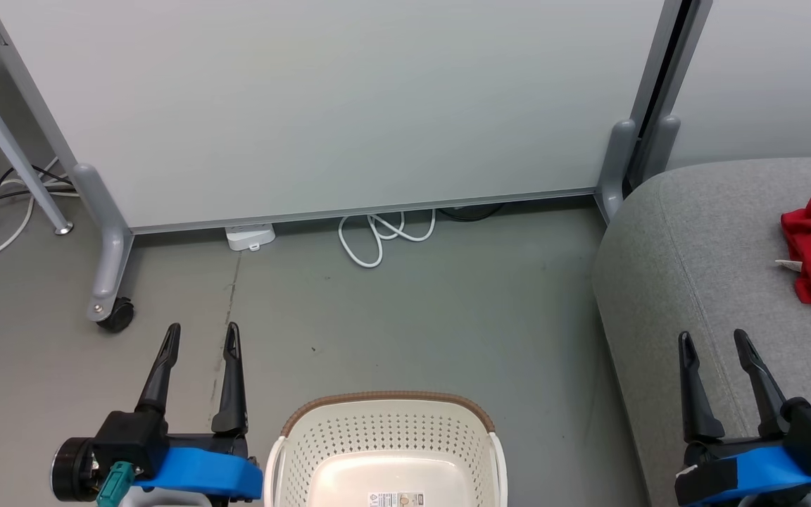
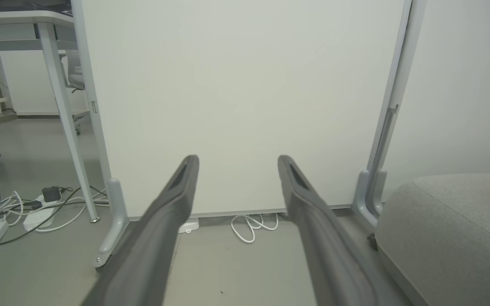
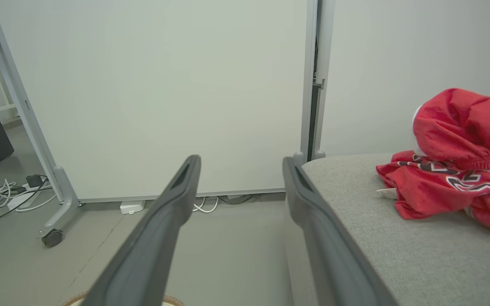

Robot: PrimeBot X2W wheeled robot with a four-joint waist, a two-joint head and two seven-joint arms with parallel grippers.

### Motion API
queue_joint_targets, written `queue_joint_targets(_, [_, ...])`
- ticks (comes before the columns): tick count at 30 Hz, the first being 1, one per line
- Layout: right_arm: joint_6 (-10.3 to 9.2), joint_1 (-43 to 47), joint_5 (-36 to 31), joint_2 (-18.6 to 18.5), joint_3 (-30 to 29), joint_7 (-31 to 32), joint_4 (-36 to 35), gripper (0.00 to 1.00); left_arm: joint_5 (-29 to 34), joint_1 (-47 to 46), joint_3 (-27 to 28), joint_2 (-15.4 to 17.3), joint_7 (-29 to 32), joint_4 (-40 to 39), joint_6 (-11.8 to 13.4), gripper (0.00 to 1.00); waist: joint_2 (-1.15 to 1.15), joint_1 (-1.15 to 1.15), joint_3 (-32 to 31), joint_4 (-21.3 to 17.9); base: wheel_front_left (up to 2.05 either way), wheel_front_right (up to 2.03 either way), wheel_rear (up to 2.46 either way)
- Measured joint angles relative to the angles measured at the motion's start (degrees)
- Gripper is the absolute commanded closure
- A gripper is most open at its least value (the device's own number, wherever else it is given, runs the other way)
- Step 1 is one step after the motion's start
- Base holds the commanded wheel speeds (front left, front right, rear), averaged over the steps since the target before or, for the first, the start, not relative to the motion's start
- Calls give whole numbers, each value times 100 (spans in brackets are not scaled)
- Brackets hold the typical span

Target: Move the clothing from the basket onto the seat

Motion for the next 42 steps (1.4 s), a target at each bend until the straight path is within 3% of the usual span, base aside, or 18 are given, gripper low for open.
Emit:
queue_joint_targets(10, [0, -3, 58, 1, 29, 0, -2, 0, 83, 32, 16, -4, 0, -15, -38, 0, 0, 1, -4, -2, 0, 0, 0])
queue_joint_targets(11, [0, -2, 58, 2, 33, 1, 22, 100, 96, 37, 10, -4, 2, 8, -45, 100, 0, 1, -5, -1, 0, 0, 0])
queue_joint_targets(18, [0, 113, 105, 35, 34, 70, 392, 100, 27, 303, -9, -18, 71, 370, -45, 100, 0, 1, -5, -4, 0, 0, 0])
queue_joint_targets(42, [0, 38, 2644, 38, 24, 680, 413, 100, -2523, 196, 235, -21, 695, 364, -51, 100, 0, 1, 3, -57, 0, 0, 0])
